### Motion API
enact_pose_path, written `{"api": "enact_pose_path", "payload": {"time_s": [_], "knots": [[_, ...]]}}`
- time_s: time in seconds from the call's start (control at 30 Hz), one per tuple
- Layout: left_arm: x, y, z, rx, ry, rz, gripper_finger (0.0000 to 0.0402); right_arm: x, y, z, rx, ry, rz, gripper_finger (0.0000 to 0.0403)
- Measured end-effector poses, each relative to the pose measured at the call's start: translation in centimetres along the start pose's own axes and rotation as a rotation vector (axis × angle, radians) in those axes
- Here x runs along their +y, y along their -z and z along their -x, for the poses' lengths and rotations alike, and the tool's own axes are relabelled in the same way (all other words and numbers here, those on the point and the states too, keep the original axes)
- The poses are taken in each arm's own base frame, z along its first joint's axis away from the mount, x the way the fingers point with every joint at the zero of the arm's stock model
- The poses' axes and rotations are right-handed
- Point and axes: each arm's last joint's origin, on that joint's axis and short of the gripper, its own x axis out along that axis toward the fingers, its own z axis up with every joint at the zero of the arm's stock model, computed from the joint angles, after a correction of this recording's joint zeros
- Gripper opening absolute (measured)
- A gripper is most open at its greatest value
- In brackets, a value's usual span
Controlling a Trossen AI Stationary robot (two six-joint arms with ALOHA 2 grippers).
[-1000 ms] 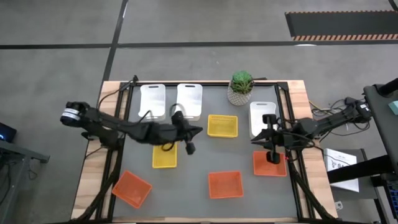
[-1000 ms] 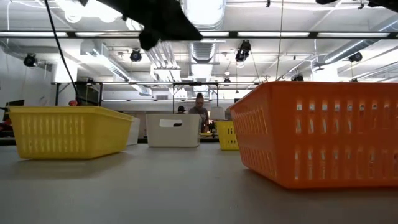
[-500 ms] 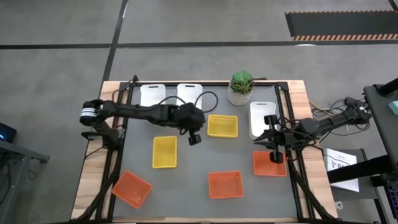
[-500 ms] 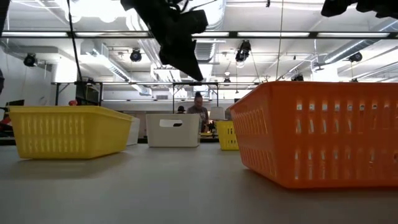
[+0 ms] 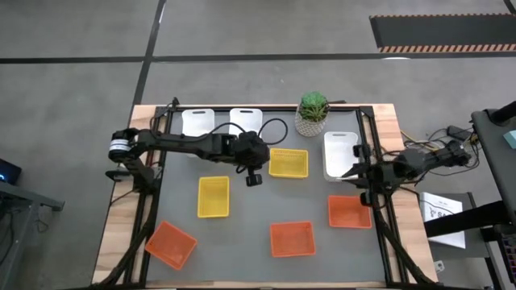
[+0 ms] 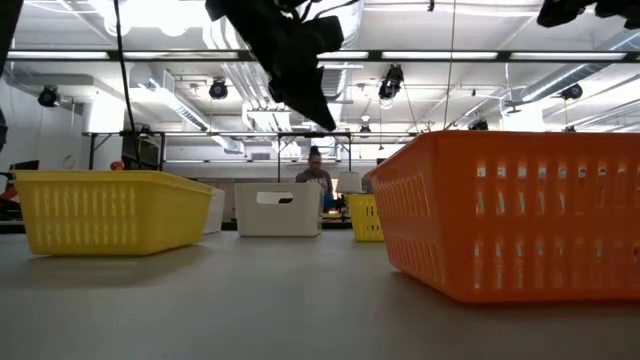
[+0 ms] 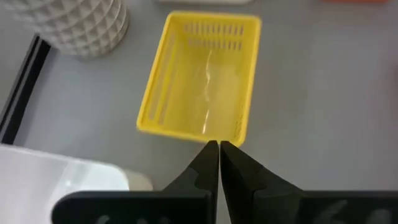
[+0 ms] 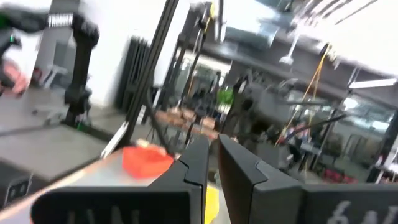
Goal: Stack baskets by color
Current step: Stack the middle white bin on top of the left white bin
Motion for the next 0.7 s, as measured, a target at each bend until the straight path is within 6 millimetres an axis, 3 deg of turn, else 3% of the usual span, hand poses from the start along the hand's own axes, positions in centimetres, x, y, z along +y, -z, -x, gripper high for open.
{"api": "enact_pose_path", "payload": {"time_s": [0.33,0.7], "knots": [[0.0,-0.3,0.1,-0.025,0.014,0.000,0.0016,-0.2,-0.2,1.3,-0.015,0.005,-0.001,0.0027],[0.8,1.1,-0.1,0.089,-0.103,-0.089,0.0147,-0.1,-0.1,1.7,-0.008,0.001,-0.014,0.0027]]}}
